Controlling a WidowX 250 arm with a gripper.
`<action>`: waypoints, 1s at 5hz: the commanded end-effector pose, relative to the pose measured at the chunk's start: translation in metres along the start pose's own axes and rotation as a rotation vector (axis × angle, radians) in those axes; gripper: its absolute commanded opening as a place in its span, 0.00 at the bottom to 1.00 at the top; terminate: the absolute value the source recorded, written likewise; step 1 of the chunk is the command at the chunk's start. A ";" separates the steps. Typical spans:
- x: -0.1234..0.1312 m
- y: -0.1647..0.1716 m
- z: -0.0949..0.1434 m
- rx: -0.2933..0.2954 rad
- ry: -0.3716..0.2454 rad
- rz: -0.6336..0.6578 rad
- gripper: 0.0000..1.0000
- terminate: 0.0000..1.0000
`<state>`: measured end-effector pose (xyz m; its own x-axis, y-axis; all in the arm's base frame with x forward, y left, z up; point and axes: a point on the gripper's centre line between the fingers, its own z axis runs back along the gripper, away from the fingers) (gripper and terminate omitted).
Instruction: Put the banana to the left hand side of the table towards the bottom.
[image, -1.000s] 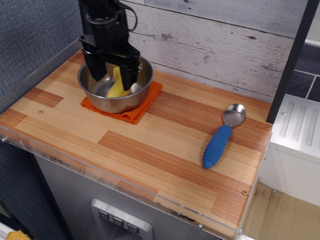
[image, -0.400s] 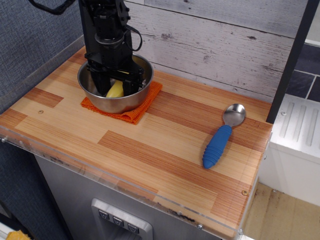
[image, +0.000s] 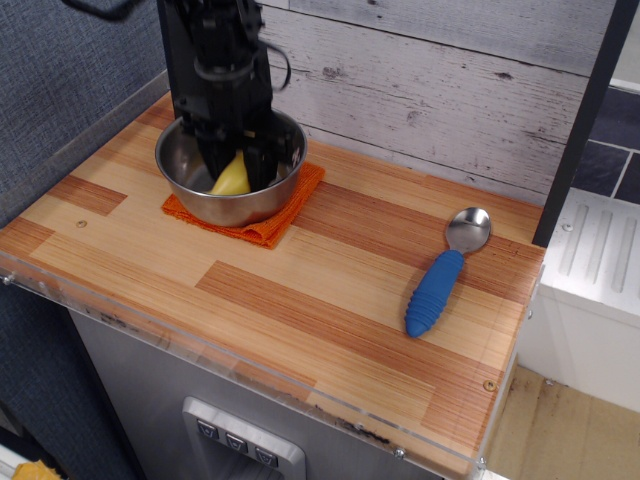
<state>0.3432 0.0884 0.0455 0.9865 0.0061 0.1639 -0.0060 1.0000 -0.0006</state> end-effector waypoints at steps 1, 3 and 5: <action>-0.011 0.037 0.072 -0.006 -0.114 -0.101 0.00 0.00; -0.060 0.111 0.050 0.012 0.007 -0.129 0.00 0.00; -0.076 0.122 0.008 -0.011 0.088 -0.147 0.00 0.00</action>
<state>0.2636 0.2006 0.0224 0.9890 -0.1426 0.0394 0.1440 0.9889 -0.0373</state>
